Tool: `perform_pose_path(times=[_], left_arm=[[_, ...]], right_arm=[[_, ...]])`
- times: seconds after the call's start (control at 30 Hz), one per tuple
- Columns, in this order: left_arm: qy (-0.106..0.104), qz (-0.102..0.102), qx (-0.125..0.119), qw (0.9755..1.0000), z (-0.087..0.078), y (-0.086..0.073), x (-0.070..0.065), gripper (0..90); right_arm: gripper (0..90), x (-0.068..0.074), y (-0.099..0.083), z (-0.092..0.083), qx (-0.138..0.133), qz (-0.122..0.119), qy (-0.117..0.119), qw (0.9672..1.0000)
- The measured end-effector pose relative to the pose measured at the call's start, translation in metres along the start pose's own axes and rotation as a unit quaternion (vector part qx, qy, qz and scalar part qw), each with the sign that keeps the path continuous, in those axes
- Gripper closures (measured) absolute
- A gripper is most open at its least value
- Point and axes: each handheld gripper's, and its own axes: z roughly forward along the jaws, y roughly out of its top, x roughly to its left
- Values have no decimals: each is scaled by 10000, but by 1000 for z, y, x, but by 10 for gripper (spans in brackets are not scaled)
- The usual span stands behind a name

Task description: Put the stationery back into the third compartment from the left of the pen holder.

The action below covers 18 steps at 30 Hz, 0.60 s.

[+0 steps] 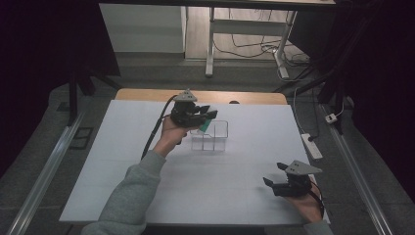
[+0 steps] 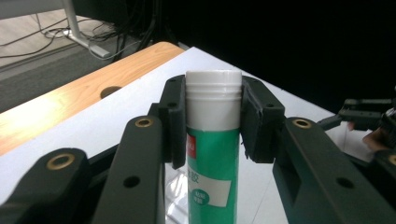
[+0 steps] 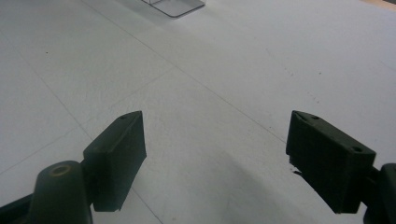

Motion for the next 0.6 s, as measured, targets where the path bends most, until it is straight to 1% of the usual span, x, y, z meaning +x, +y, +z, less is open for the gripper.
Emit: perform_pose_path(times=[0.3,0.43,0.6], left_arm=[[41,113,58,9999,11,3,-5,641],[20,156,107,9998,16,4,-7,641],[13,265,154,9995,24,7,-11,641]], right_arm=[[193,0,0,0,-10,2,3,10000],[193,0,0,0,4,-9,-23,10000],[193,0,0,0,7,-4,-3,10000]])
